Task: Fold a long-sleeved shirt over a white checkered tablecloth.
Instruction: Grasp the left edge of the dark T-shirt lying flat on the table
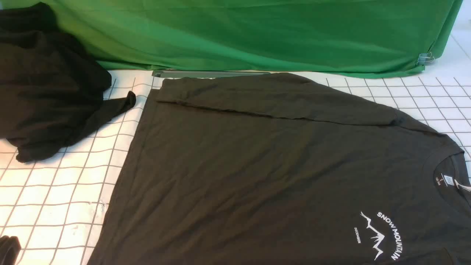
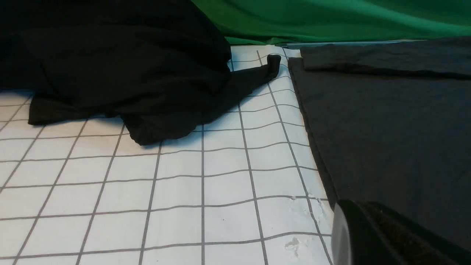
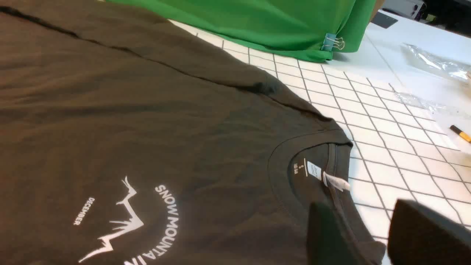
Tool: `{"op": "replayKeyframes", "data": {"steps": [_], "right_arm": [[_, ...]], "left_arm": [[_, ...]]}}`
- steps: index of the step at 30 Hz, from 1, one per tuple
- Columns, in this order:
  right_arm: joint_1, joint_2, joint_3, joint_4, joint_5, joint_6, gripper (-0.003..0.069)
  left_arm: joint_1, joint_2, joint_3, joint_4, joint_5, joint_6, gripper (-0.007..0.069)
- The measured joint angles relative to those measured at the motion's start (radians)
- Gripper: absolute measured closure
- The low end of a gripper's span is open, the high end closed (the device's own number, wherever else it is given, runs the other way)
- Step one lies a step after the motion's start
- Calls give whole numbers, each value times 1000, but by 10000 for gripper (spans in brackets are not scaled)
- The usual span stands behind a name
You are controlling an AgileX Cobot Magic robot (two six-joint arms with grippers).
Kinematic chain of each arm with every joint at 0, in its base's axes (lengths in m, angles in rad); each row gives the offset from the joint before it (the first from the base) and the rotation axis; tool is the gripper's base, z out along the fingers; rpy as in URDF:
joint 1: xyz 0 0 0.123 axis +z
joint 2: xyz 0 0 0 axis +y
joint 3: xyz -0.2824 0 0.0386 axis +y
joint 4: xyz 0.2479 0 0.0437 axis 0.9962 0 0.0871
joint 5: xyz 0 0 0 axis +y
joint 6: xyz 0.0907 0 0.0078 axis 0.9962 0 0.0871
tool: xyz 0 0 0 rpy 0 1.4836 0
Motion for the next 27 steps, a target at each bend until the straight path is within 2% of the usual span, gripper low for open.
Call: {"op": "replayKeyframes", "data": {"steps": [22, 24, 26, 27], "right_arm": [[0, 0, 0, 0, 0, 0, 416], [0, 0, 0, 0, 0, 0, 416], [0, 0, 0, 0, 0, 0, 416], [0, 0, 0, 0, 0, 0, 416]], "left_arm": [[0, 0, 0, 1, -14, 0, 603], [0, 0, 0, -32, -52, -3, 603], [0, 0, 1, -195, -169, -47, 603], [0, 0, 1, -223, -191, -54, 603]]}}
